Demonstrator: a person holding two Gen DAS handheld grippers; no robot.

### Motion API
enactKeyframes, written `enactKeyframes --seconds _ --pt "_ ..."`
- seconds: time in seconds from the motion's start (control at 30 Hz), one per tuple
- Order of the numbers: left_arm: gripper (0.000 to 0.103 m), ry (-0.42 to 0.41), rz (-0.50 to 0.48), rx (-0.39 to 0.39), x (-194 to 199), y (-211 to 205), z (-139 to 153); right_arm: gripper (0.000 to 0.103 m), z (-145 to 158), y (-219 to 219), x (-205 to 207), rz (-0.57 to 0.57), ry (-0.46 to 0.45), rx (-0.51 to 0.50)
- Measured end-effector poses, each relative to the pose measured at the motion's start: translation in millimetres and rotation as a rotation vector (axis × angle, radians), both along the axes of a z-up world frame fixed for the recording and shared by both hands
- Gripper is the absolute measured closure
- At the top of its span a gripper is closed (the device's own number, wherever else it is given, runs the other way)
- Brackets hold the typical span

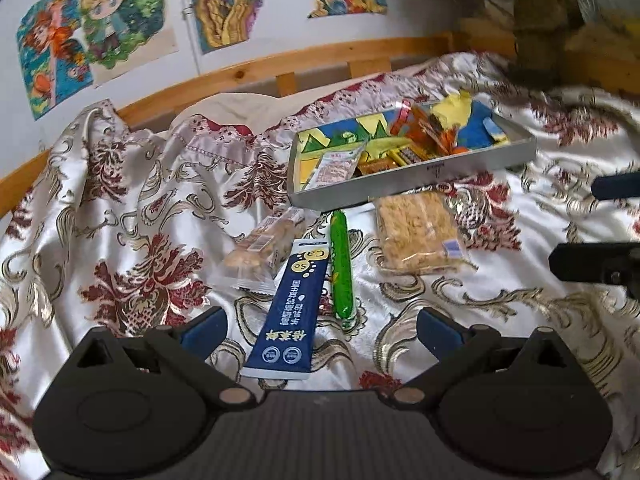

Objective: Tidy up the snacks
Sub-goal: 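Lift both tools and move them back toward the remaining snacks, then grasp the green stick with the left tool while the right tool grasps the rice cracker bag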

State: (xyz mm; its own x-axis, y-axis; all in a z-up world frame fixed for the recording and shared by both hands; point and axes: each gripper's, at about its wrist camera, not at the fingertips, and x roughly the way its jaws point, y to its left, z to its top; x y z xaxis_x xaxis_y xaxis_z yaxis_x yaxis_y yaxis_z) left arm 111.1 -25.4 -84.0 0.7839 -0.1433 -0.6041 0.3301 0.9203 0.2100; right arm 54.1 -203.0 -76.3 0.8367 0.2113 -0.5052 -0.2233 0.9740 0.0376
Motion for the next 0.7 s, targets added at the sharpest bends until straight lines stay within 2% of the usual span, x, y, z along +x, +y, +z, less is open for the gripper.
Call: enactKeyframes --seconds 0.1,0.3,0.53,0.7 --pt "0.0 0.016 -0.014 0.014 8 0 -2 0.001 -5 -2 12 0.024 0.021 0.014" --pt "0.0 0.03 0.002 -0.055 21 7 2 0.001 -15 -12 39 0.023 0.053 0.106" --pt "0.0 0.056 -0.038 -0.064 35 0 1 0.001 -35 -27 82 0.067 0.214 0.214" --pt "0.001 0.098 -0.1 -0.095 49 -11 -2 0.008 -45 -39 109 0.089 0.243 0.288"
